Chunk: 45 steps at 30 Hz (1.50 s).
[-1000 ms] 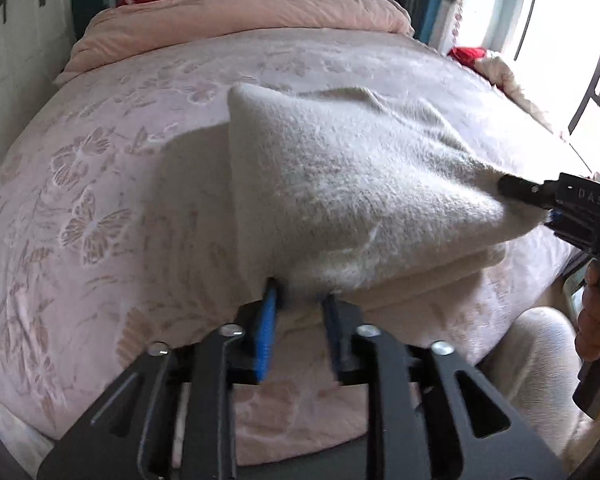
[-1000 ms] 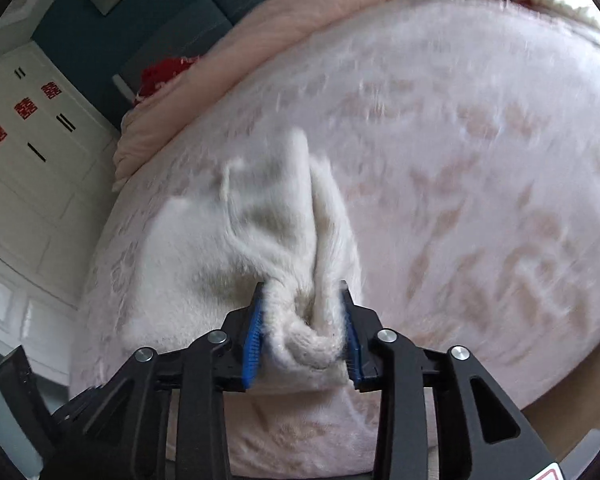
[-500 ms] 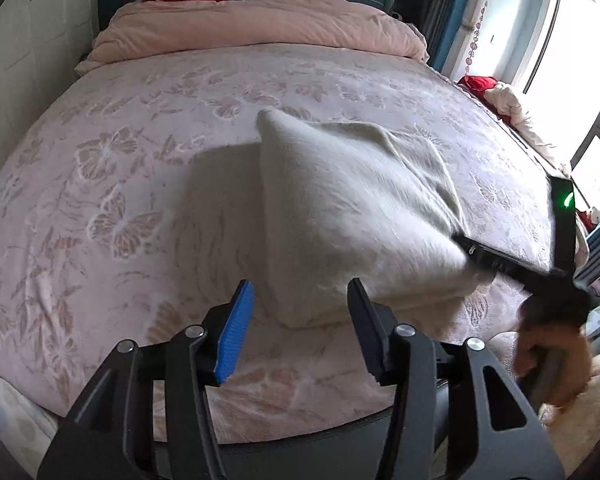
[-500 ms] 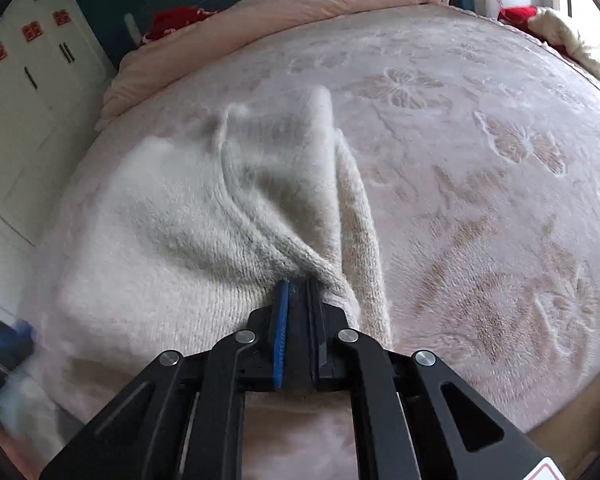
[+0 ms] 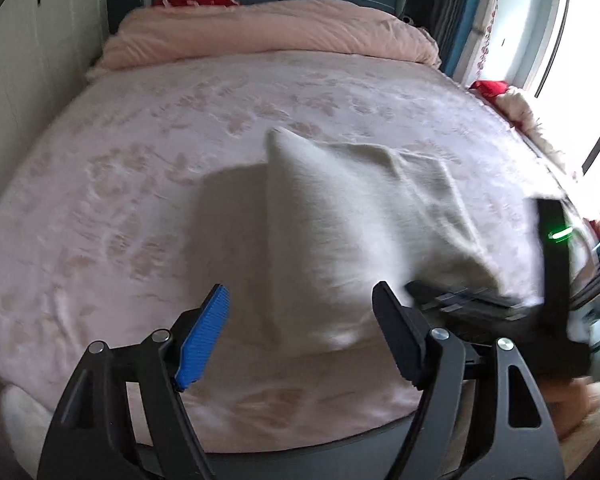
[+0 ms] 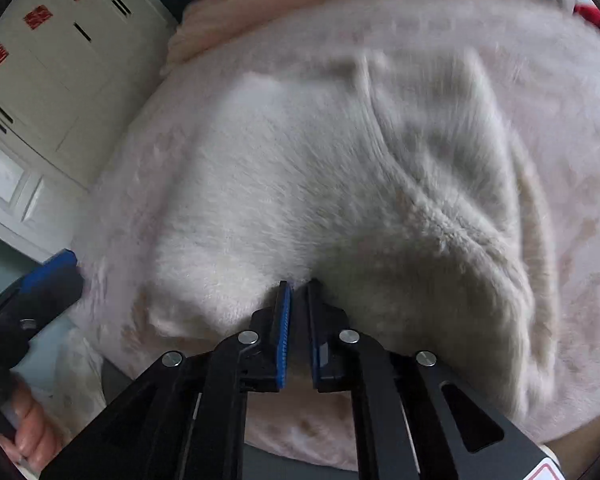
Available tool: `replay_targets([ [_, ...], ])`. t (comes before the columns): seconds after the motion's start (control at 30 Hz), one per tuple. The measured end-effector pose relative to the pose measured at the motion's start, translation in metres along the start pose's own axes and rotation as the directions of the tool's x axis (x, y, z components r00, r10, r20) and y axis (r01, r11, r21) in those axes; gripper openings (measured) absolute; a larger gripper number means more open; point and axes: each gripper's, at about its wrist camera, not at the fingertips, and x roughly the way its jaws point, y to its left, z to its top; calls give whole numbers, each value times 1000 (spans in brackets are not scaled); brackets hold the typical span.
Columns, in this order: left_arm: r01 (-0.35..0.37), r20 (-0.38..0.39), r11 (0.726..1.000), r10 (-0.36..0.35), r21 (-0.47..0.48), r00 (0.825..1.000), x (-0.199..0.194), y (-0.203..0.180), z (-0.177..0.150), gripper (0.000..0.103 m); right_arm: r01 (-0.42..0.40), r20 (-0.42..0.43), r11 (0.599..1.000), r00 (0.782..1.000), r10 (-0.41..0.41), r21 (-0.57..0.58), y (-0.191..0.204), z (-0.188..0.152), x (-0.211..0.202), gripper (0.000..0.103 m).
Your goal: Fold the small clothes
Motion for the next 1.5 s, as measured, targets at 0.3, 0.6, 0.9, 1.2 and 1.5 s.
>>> replay_targets([
  [0.3,-3,-42,989,-3,-146,999,-2,42,-3,72,-14,-50,988,999,6,-152,45,-13,44,1],
  [0.6,111,-131,979,-134,-171,982,46,16,29,92,69,226,976,967,-116,209,-49,0,-80,81],
  [0.9,168,-280,874,-320,-456,905,151,23,12,98,-179,130,833,983,129,523,-131,-39,-18,91],
  [1.2,191,-282,865,-349,-464,894,158,18,19,98,-230,145,830,973,181,508,-103,-20,7,98],
  [1.5,68,-298,964,-146,-258,943,141,-8,33,98,-212,148,817,977,157,537,-111,-10,13,78],
])
